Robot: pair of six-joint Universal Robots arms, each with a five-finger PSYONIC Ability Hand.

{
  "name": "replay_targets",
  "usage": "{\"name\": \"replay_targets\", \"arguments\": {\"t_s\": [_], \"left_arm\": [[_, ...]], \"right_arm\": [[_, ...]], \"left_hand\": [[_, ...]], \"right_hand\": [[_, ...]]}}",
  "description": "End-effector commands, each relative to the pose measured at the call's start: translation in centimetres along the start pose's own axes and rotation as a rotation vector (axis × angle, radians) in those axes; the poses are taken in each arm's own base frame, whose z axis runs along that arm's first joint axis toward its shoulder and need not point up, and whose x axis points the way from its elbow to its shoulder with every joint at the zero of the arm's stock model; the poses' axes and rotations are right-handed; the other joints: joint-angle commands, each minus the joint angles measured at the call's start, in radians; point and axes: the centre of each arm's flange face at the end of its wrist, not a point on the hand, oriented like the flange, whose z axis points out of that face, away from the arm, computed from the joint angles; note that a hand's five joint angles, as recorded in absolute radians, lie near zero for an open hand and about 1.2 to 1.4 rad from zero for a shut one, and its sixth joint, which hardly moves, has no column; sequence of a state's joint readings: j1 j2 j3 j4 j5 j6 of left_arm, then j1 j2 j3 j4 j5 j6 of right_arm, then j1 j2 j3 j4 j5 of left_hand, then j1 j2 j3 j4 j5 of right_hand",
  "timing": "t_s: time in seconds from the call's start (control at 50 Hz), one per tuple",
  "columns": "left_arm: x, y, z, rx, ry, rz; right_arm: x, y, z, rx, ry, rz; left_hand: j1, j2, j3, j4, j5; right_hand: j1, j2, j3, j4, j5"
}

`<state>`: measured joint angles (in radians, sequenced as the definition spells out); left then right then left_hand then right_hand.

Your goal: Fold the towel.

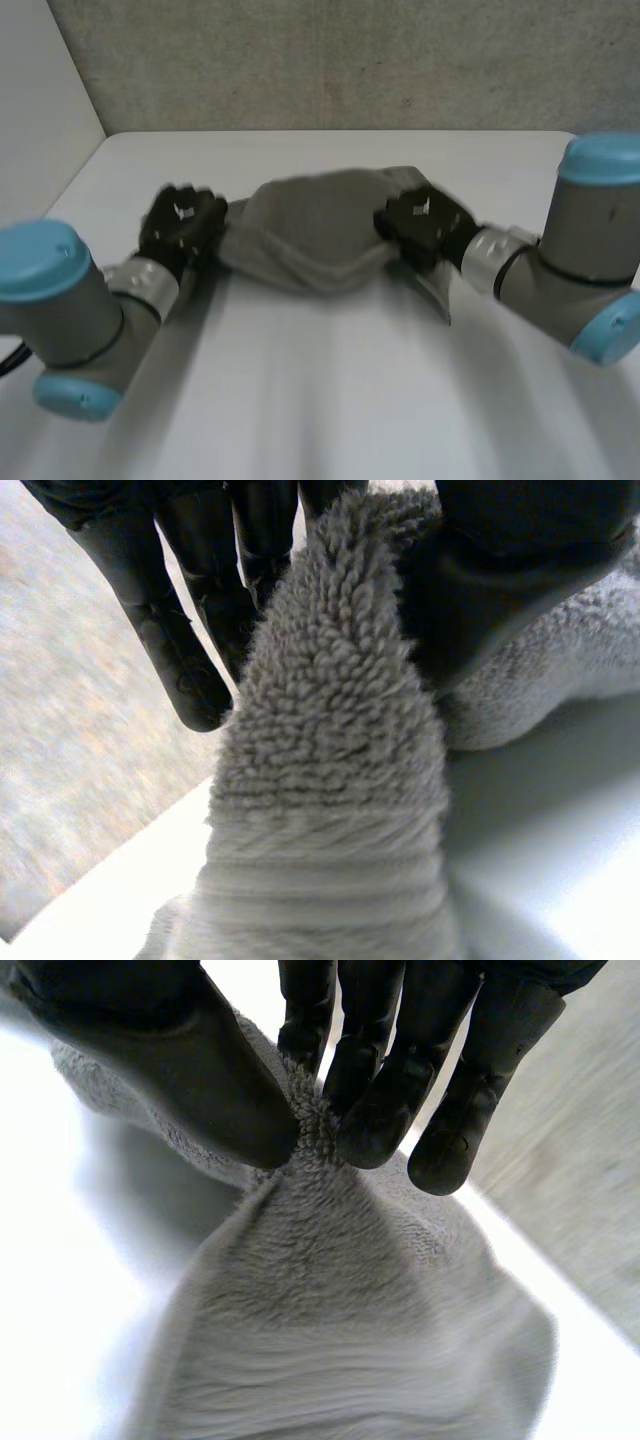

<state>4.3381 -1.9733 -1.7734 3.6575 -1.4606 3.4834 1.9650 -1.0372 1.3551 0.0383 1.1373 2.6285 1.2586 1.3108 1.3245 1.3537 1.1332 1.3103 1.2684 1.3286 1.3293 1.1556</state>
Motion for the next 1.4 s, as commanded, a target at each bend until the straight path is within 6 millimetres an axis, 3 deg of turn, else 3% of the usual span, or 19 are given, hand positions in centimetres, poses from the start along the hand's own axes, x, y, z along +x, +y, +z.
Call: {"name": "replay_targets", "arguments": {"t_s": [0.02,0.14,0.18,0.2,0.22,0.24,0.26,0.28,0.4,0.52,0.62,0.86,1.02,1.18,1.28,1.4], "left_arm": [[1.2,2.8,-1.9,-0.087,0.041,0.148],[0.9,2.8,-2.3,-0.097,0.036,0.189],[0.2,2.6,-2.3,-0.097,0.018,0.19],[0.2,2.6,-2.3,-0.097,0.018,0.19],[-0.1,2.2,-2.3,-0.091,0.01,0.19],[-0.1,2.2,-2.3,-0.091,0.01,0.19],[-0.5,1.8,-2.2,-0.085,-0.002,0.191],[-0.9,1.4,-2.1,-0.082,-0.011,0.19],[-2.5,-0.2,-2.3,-0.118,0.012,0.176],[-3.2,-1.1,-2.1,-0.147,0.107,0.143],[-5.6,-1.8,-1.1,-0.168,0.123,0.105],[-8.6,-0.9,3.5,-0.353,0.181,0.003],[-9.3,-0.4,3.8,-0.463,0.216,-0.05],[-11.1,-1.0,4.3,-0.437,0.187,-0.068],[-12.0,-2.5,4.5,-0.395,0.19,-0.153],[-12.5,-2.4,4.9,-0.393,0.168,-0.208]], "right_arm": [[-2.0,3.2,-0.5,-0.105,-0.049,0.001],[-2.3,3.0,-1.3,-0.13,-0.058,0.018],[-2.2,2.8,-1.5,-0.136,-0.058,0.022],[-2.2,2.8,-1.5,-0.136,-0.058,0.022],[-2.3,2.7,-1.8,-0.141,-0.058,0.025],[-2.3,2.7,-1.8,-0.141,-0.058,0.025],[-2.1,2.7,-1.9,-0.156,-0.043,0.025],[-2.2,2.8,-2.1,-0.169,-0.031,0.027],[-1.9,3.3,-2.6,-0.201,0.007,0.034],[-2.1,3.9,-2.8,-0.215,0.005,0.041],[-2.1,4.1,-2.8,-0.214,0.007,0.043],[-2.5,4.7,-2.8,-0.21,0.009,0.038],[-2.6,5.0,-2.7,-0.219,0.006,0.043],[-2.7,5.3,-2.6,-0.223,0.007,0.044],[-2.7,5.4,-2.6,-0.224,0.006,0.044],[-2.8,5.5,-2.5,-0.227,0.004,0.044]], "left_hand": [[0.132,0.08,0.066,0.037,0.083],[-0.035,-0.087,-0.101,-0.13,-0.084],[-0.245,-0.298,-0.311,-0.341,-0.295],[-0.247,-0.299,-0.312,-0.342,-0.296],[-0.418,-0.47,-0.484,-0.513,-0.467],[-0.42,-0.472,-0.486,-0.515,-0.469],[-0.609,-0.661,-0.675,-0.704,-0.658],[-0.736,-0.788,-0.801,-0.831,-0.785],[-0.904,-0.956,-0.97,-0.999,-0.953],[-0.931,-0.983,-0.997,-1.026,-0.98],[-0.963,-1.015,-1.029,-1.058,-1.012],[-0.957,-1.009,-1.023,-1.052,-1.006],[-0.948,-1.0,-1.014,-1.043,-0.997],[-0.931,-0.983,-0.997,-1.026,-0.98],[-0.887,-0.939,-0.953,-0.982,-0.936],[-0.851,-0.904,-0.917,-0.946,-0.9]], "right_hand": [[0.086,0.128,0.068,0.067,0.066],[0.086,0.128,0.068,0.067,0.066],[0.086,0.128,0.068,0.067,0.066],[0.086,0.128,0.068,0.067,0.066],[-0.055,-0.014,-0.074,-0.074,-0.075],[-0.057,-0.015,-0.075,-0.076,-0.077],[-0.292,-0.25,-0.311,-0.311,-0.312],[-0.341,-0.299,-0.359,-0.36,-0.361],[-0.345,-0.303,-0.363,-0.364,-0.364],[-0.345,-0.303,-0.363,-0.364,-0.364],[-0.348,-0.306,-0.366,-0.367,-0.367],[-0.371,-0.329,-0.389,-0.39,-0.391],[-0.377,-0.335,-0.395,-0.396,-0.397],[-0.377,-0.335,-0.395,-0.396,-0.397],[-0.389,-0.347,-0.407,-0.408,-0.408],[-0.4,-0.358,-0.419,-0.419,-0.42]]}}
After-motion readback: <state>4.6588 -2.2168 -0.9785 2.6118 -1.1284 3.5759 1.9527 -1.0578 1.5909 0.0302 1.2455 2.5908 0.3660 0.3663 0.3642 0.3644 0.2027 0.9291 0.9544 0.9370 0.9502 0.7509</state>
